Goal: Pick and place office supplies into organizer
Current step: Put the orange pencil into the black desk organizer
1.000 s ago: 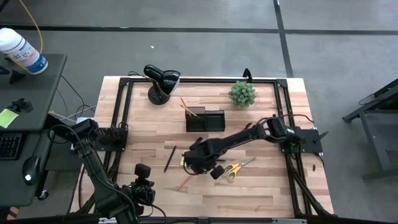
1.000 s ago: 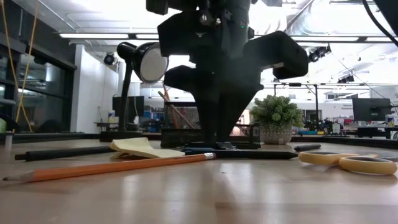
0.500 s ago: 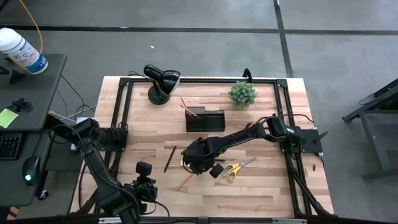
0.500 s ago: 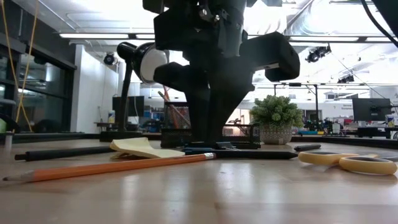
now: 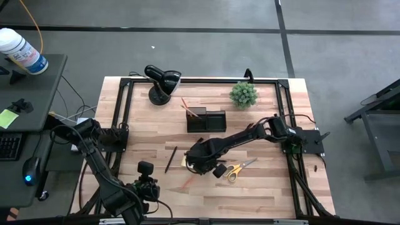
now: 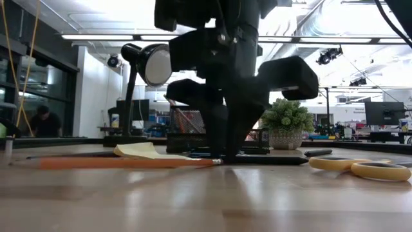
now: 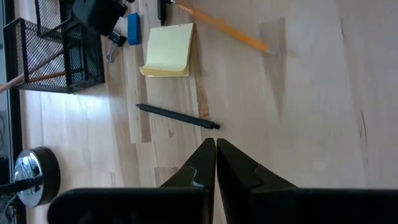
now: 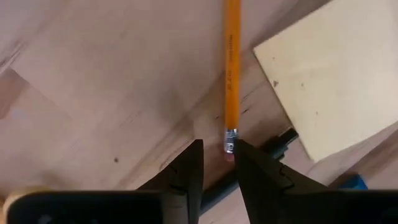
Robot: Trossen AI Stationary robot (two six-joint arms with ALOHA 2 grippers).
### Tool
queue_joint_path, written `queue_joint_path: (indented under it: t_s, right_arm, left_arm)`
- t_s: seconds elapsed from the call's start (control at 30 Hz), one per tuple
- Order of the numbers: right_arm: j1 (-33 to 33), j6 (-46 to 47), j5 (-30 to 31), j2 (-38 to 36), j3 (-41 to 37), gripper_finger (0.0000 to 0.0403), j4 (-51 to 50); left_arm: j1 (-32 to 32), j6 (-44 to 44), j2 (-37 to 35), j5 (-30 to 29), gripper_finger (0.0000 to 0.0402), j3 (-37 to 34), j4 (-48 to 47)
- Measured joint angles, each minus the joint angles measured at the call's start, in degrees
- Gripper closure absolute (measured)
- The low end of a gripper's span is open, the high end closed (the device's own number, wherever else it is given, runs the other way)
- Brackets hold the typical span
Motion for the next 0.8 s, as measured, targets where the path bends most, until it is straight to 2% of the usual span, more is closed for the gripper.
queue_joint_path:
  t_s: [0.4,0.8]
  right_arm:
    - [0.0,0.46,-0.17,0.07,-0.61,0.0318,1.59]
    - [-0.65,0.71,-1.33,0.07,-0.87,0.035,0.55]
  left_arm:
    - [0.02,0.02,0.0,-0.02,0.0397,0.0,0.04]
    - [0.02,-0.11,0.0,-0.02,0.0397,0.0,0.07]
